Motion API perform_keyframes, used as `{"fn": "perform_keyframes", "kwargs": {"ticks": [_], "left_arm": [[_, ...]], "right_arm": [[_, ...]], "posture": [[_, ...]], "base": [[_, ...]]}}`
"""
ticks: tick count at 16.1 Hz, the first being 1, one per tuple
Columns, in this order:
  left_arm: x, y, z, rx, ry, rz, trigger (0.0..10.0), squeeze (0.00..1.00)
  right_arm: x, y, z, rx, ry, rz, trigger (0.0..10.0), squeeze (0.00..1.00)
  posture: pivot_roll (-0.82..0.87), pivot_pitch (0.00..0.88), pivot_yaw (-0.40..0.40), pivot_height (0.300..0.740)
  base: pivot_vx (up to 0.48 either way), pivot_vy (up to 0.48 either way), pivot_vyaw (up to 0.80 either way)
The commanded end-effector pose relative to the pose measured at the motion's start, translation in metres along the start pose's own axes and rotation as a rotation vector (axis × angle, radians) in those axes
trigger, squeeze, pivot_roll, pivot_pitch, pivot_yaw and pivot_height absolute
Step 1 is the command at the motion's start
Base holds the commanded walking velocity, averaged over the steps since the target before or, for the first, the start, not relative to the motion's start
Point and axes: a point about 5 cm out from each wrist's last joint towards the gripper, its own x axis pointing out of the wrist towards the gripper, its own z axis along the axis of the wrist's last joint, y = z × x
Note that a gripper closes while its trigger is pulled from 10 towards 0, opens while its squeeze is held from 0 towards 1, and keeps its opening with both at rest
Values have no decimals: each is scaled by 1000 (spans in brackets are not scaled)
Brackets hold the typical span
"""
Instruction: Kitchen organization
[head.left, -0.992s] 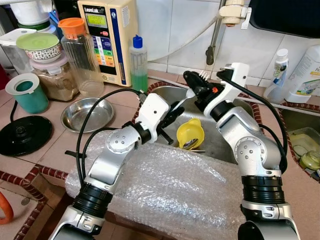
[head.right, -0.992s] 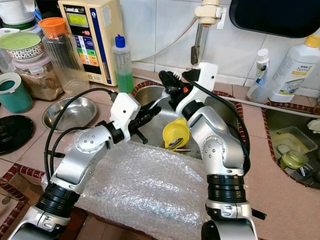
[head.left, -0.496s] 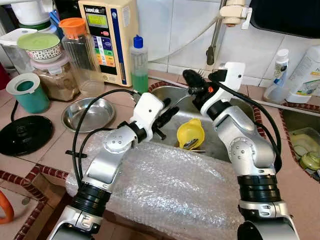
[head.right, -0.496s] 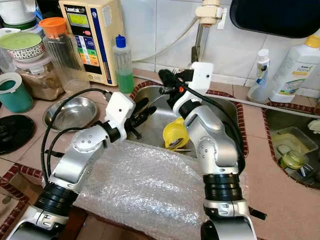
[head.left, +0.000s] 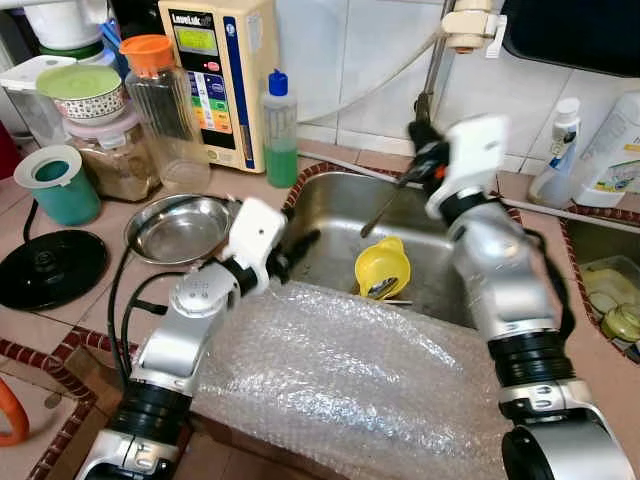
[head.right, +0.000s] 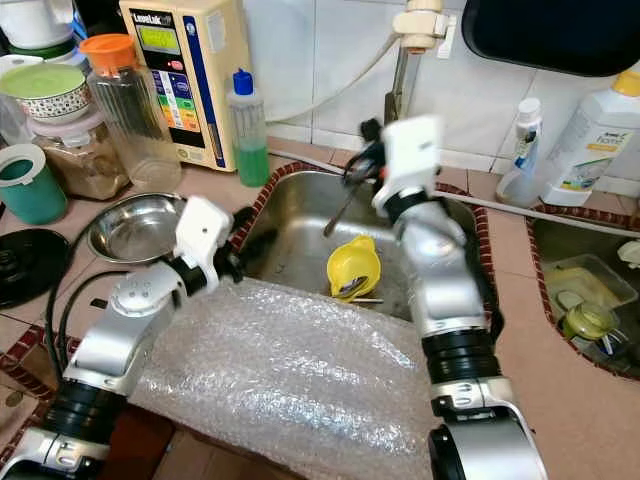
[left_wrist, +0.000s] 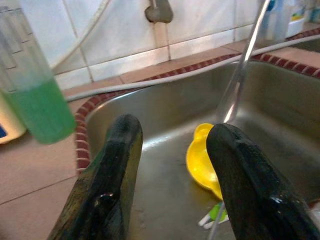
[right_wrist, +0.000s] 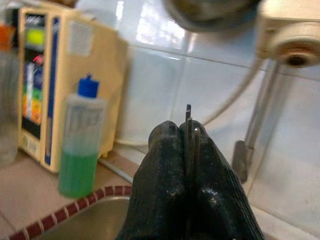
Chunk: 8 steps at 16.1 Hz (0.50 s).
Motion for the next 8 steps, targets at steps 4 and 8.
{"fn": "perform_keyframes", "kwargs": {"ticks": [4, 8], "left_arm": [[0, -14, 7, -6, 2, -93, 10000, 1000], [-4, -22, 1, -35, 40, -136, 10000, 1000]], "right_arm": [[-2, 14, -21, -307, -9, 121, 0, 0], [-12, 12, -53, -368, 88, 157, 0, 0]], "posture": [[113, 0, 3, 740], [111, 0, 6, 740]], "base": [[0, 0, 0], [0, 0, 0]]}}
